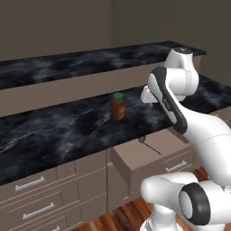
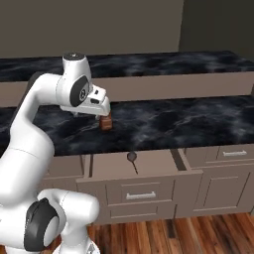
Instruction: Pick the ladle from the drawer and place it on the counter.
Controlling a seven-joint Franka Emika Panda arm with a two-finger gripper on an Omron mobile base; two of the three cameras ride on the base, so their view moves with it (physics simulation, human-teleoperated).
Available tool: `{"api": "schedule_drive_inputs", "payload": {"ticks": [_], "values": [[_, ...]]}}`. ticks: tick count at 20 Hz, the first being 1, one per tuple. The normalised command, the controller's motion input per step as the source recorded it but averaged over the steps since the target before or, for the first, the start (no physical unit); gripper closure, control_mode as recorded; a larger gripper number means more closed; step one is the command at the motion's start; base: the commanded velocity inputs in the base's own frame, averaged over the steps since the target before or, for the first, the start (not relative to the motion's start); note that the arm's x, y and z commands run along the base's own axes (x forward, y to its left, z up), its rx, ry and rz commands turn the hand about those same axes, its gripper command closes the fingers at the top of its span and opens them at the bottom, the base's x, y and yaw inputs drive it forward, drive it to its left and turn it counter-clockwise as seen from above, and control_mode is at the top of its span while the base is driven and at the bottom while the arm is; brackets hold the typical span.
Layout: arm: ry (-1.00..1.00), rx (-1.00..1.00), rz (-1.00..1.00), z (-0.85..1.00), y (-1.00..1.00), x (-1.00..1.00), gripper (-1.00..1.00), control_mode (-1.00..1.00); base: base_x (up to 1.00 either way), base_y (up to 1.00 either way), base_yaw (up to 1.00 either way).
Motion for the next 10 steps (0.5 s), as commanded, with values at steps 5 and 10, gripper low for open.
{"api": "schedule_drive_inputs", "payload": {"ticks": [5,10], "values": [[0.0,0.0,0.0,0.0,0.0,0.0,-1.0,1.0,-0.02,0.6,-0.23],[0.0,0.0,0.0,0.0,0.0,0.01,-1.0,-1.0,0.0,0.01,-0.02]]}}
